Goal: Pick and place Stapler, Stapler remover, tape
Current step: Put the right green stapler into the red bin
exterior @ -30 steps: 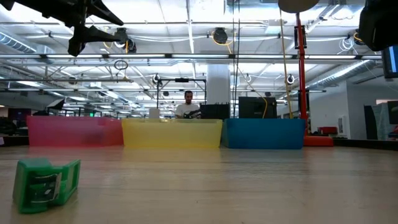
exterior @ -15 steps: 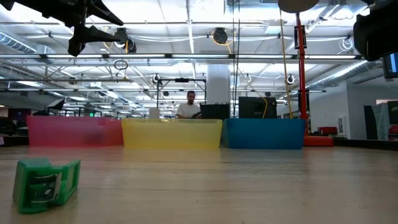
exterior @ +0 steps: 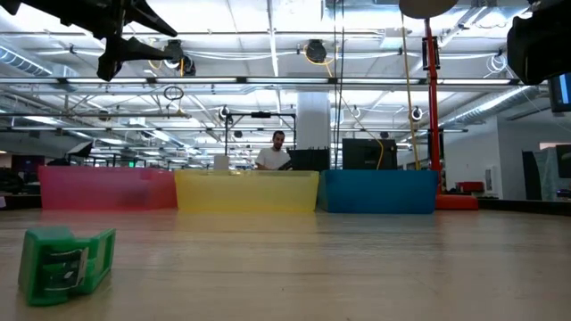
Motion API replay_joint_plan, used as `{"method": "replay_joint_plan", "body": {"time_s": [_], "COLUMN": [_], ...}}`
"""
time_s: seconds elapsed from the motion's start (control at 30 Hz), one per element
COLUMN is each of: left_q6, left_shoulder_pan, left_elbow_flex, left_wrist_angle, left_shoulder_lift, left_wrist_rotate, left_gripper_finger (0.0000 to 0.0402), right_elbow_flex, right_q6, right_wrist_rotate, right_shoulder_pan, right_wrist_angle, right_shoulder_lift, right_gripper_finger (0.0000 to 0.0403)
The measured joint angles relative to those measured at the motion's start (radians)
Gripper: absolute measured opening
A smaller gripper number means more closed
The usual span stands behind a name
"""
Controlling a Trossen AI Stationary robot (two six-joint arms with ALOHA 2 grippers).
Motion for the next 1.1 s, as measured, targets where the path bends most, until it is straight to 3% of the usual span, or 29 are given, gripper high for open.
{"method": "replay_joint_plan", "body": {"time_s": [0.57,0.77,0.9,1.1], "left_q6": [-0.014,-0.034,-0.032,-0.027], "left_shoulder_pan": [0.000,0.000,0.000,0.000], "left_elbow_flex": [0.000,0.000,0.000,0.000], "left_wrist_angle": [0.000,0.000,-0.001,-0.001], "left_shoulder_lift": [0.000,0.000,0.000,0.000], "left_wrist_rotate": [-0.002,-0.031,-0.047,-0.071], "left_gripper_finger": [0.0184,0.0184,0.0184,0.0184], "right_elbow_flex": [0.019,0.111,0.117,0.119], "right_q6": [0.070,0.070,0.057,0.035], "right_wrist_rotate": [0.013,0.013,-0.053,-0.060], "right_shoulder_pan": [0.037,0.062,0.058,0.053], "right_wrist_angle": [-0.046,-0.064,-0.171,-0.137], "right_shoulder_lift": [0.005,0.074,0.137,0.165], "right_gripper_finger": [0.0133,0.0136,0.0135,0.0137]}}
